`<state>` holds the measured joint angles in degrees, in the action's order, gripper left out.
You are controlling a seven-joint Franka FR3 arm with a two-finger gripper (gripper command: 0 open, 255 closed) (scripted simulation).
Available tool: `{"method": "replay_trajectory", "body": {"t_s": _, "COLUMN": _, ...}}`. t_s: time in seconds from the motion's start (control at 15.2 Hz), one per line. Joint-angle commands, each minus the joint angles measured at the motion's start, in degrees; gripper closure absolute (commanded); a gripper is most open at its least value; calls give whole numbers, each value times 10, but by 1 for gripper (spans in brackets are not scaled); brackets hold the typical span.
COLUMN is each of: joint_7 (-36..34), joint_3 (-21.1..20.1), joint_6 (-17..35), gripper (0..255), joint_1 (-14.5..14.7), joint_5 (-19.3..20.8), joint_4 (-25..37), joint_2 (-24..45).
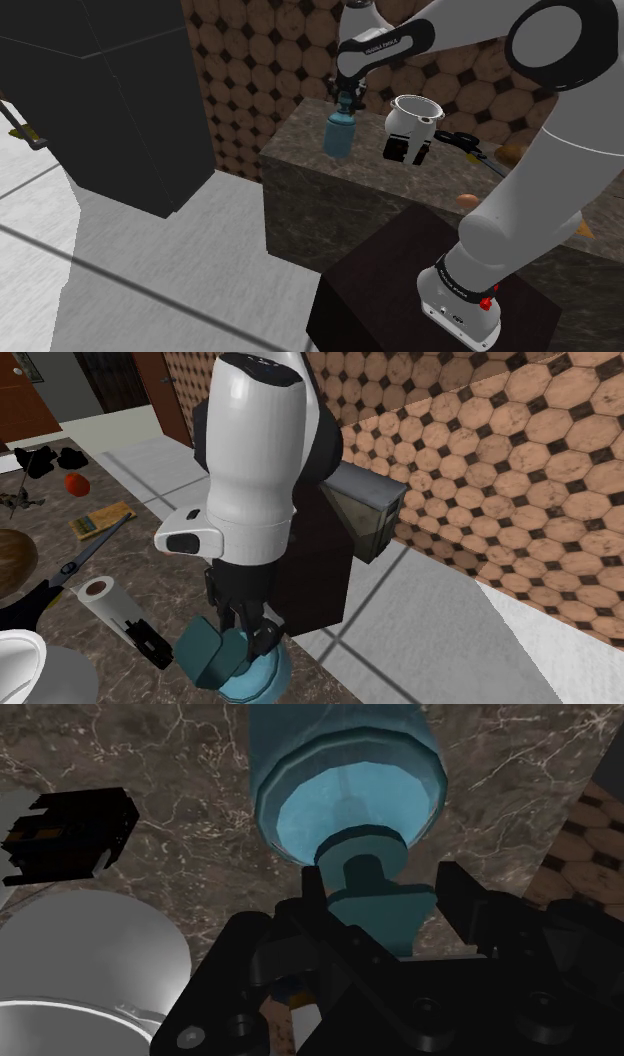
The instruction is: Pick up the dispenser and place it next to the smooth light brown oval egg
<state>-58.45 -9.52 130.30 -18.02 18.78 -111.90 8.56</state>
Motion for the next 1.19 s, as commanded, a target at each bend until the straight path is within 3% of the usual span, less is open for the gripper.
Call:
{"method": "replay_trajectory", "body": {"t_s": 0.0, "joint_7": 5, "joint_3": -1, "joint_6": -14, "gripper": 255, "joint_1": 0, "joint_5": -5, "joint_4": 8, "joint_2": -7}}
{"method": "replay_trajectory", "body": {"t_s": 0.99, "joint_7": 39, "joint_3": -6, "joint_6": -117, "gripper": 255, "joint_1": 1, "joint_5": -30, "joint_4": 87, "joint_2": -36}}
{"method": "replay_trajectory", "body": {"t_s": 1.12, "joint_7": 48, "joint_3": -3, "joint_6": -121, "gripper": 255, "joint_1": -3, "joint_5": -36, "joint_4": 73, "joint_2": -55}}
